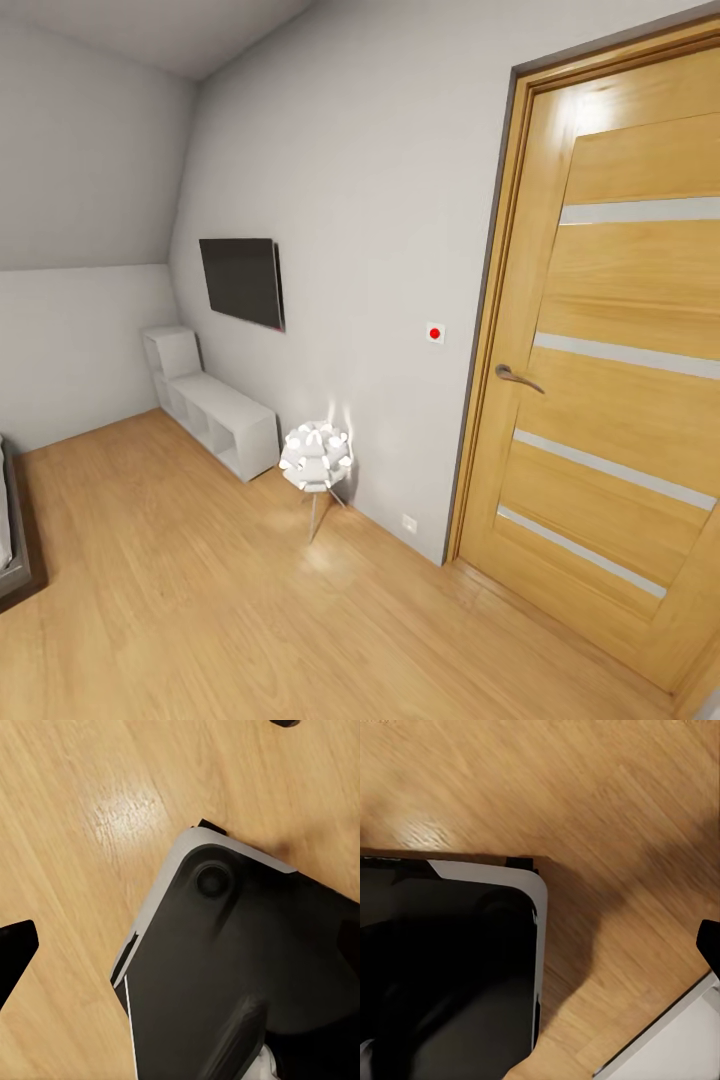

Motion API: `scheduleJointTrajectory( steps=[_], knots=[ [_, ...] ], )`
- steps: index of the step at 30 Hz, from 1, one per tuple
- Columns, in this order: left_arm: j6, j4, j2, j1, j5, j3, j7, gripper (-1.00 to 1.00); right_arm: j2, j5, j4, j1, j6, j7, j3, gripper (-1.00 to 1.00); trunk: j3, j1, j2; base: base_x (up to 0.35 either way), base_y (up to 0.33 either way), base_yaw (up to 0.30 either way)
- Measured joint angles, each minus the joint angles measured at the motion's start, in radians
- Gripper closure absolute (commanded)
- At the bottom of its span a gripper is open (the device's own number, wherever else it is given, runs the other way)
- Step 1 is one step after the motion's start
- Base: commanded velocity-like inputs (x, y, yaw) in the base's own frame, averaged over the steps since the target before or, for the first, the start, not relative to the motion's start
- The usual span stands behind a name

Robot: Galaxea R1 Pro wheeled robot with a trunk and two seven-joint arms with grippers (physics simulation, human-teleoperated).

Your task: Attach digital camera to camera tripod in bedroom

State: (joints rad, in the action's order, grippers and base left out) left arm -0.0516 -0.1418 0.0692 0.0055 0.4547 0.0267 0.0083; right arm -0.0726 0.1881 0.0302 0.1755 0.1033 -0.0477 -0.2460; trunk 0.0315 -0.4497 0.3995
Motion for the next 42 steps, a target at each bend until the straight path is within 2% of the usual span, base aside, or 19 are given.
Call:
scheduleJointTrajectory(
  steps=[5,9,10,11,12,17,20,24,25,27,29,30,32,34,35,38,42],
  knots=[
    [0.007,-0.021,0.004,0.0,-0.004,-0.004,0.002,-1.0,-0.001,-0.01,-0.002,0.0,0.0,-0.001,-0.011,-1.0,0.0,0.0,0.0,0.0,0.0,0.0],
    [0.056,-0.121,0.031,-0.005,-0.008,-0.006,0.002,-1.0,-0.006,-0.012,-0.038,-0.003,-0.017,0.001,-0.011,-1.0,0.0,0.0,0.0,0.0,0.0,0.0],
    [0.094,-0.16,0.041,-0.006,-0.01,-0.006,0.003,-1.0,-0.007,-0.01,-0.067,-0.002,-0.033,0.001,-0.009,-1.0,0.0,0.0,0.0,0.0,0.0,0.0],
    [0.096,-0.162,0.041,-0.006,-0.01,-0.006,0.003,-1.0,-0.007,-0.009,-0.068,-0.002,-0.033,0.002,-0.009,-1.0,0.0,0.0,0.0,0.0,0.0,0.0],
    [0.147,-0.202,0.051,-0.008,-0.012,-0.005,0.003,-1.0,-0.007,-0.008,-0.101,0.001,-0.058,0.004,-0.007,-1.0,0.001,0.0,0.0,0.0,0.0,0.0],
    [0.308,-0.322,0.067,-0.036,-0.016,-0.005,0.004,-1.0,-0.007,-0.004,-0.209,0.04,-0.155,0.025,-0.001,-1.0,0.001,0.0,0.0,0.0,0.0,0.0],
    [0.4,-0.396,0.071,-0.077,-0.02,-0.005,0.004,-1.0,-0.004,0.001,-0.286,0.079,-0.231,0.051,0.002,-1.0,0.001,0.0,0.0,0.0,0.0,0.0],
    [0.504,-0.471,0.073,-0.161,-0.023,-0.004,0.012,-1.0,0.001,0.017,-0.378,0.132,-0.318,0.088,0.021,-1.0,0.001,0.0,0.0,0.0,0.0,0.0],
    [0.546,-0.491,0.072,-0.208,-0.025,-0.004,0.021,-1.0,0.003,0.026,-0.417,0.158,-0.349,0.106,0.035,-1.0,0.001,0.0,0.0,0.0,0.0,0.0],
    [0.583,-0.503,0.069,-0.272,-0.026,-0.004,0.033,-1.0,0.004,0.033,-0.453,0.189,-0.374,0.123,0.048,-1.0,0.001,0.0,0.0,0.0,0.0,0.0],
    [0.608,-0.508,0.063,-0.33,-0.025,-0.005,0.047,-1.0,0.005,0.038,-0.48,0.221,-0.392,0.137,0.057,-1.0,0.001,0.0,0.0,0.0,0.0,0.0],
    [0.625,-0.507,0.053,-0.381,-0.024,-0.006,0.062,-1.0,0.005,0.042,-0.497,0.252,-0.406,0.148,0.063,-1.0,0.001,0.0,0.0,0.0,0.0,0.0],
    [0.635,-0.5,0.037,-0.428,-0.025,-0.008,0.076,-1.0,0.006,0.047,-0.508,0.287,-0.42,0.155,0.068,-1.0,0.001,0.0,0.0,0.0,0.0,0.0],
    [0.638,-0.492,0.017,-0.463,-0.027,-0.009,0.088,-1.0,0.007,0.053,-0.513,0.321,-0.433,0.159,0.07,-1.0,0.001,0.0,0.0,0.0,0.0,0.0],
    [0.64,-0.49,-0.004,-0.489,-0.027,-0.01,0.095,-1.0,0.008,0.058,-0.517,0.354,-0.445,0.162,0.072,-1.0,0.001,0.0,0.0,0.0,0.0,0.0],
    [0.641,-0.495,-0.037,-0.515,-0.03,-0.011,0.104,-1.0,0.009,0.063,-0.523,0.396,-0.47,0.16,0.073,-1.0,0.001,0.0,0.0,0.0,0.0,0.0],
    [0.64,-0.515,-0.074,-0.53,-0.035,-0.013,0.11,-1.0,0.01,0.066,-0.547,0.423,-0.507,0.151,0.074,-1.0,0.0,0.0,0.0,0.0,0.0,0.0]
  ],
)
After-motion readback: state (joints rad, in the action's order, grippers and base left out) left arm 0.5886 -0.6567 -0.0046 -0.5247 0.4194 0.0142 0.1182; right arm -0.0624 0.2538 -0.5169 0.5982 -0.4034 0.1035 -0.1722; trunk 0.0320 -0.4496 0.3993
